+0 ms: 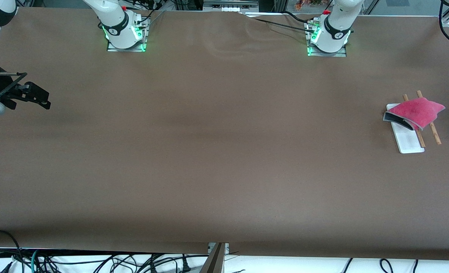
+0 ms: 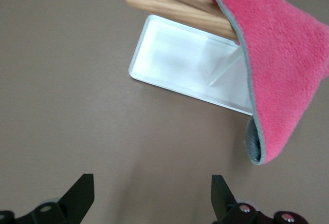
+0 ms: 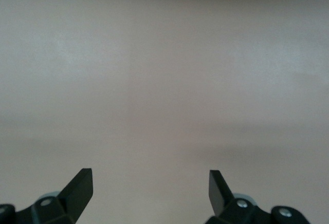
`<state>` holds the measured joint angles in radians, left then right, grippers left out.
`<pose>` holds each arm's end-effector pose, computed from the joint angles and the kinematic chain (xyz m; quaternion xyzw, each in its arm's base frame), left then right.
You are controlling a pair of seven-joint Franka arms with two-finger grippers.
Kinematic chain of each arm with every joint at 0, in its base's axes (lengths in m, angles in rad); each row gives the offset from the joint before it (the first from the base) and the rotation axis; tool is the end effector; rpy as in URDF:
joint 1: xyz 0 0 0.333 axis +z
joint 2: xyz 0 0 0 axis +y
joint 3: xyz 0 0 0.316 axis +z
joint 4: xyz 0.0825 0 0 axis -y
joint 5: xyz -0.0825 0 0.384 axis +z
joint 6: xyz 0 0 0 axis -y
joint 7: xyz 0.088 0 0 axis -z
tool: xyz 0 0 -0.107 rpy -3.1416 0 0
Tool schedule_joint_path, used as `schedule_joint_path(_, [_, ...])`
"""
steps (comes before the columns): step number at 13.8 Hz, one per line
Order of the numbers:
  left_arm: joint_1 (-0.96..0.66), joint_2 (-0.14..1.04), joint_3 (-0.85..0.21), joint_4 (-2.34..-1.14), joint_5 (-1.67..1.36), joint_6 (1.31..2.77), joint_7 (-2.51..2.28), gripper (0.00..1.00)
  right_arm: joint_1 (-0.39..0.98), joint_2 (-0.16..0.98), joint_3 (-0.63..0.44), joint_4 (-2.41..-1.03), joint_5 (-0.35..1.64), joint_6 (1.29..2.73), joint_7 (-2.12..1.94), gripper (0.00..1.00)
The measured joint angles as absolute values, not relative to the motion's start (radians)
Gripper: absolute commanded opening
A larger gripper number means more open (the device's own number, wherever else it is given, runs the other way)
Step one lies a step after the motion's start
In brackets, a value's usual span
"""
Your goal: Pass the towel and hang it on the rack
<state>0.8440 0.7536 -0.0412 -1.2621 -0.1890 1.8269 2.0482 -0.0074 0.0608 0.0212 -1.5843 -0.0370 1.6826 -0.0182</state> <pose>0.5100 0.5163 0.2966 0.8252 -0.5474 0.0885 0.1075 0.5826 0.0041 0.5936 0.9995 0.0177 0.0187 0.0178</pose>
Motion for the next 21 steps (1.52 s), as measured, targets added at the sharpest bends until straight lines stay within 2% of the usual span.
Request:
schedule_joint_path(6, [0.762,0.712,-0.049,-1.19,-0.189,1.807,1.774,1.0,-0.007,0.071,0.021,-1.577,-0.037,1.688,-0.018,1.0])
schedule_joint_path(14, [0.478,0.565,-0.051,-1.185,0.021,1.683,1.303,1.0,-0.007,0.073,0.021,-1.574,-0.037,1.688,-0.018,1.0])
schedule_joint_path(16, [0.364,0.523,0.001,-1.204,0.063,1.665,1.183,1.0,-0.007,0.074,0.021,-1.574,-0.037,1.688,-0.018,1.0])
schedule_joint_path(19, [0.098,0.408,0.185,-1.304,0.081,1.646,0.988,1.0,-0.008,0.074,0.021,-1.574,-0.037,1.688,-0.018,1.0])
schedule_joint_path(21, [0.018,0.318,0.221,-1.4,0.083,1.642,0.84,1.0,-0.008,0.074,0.021,-1.574,-0.037,1.688,-0.018,1.0])
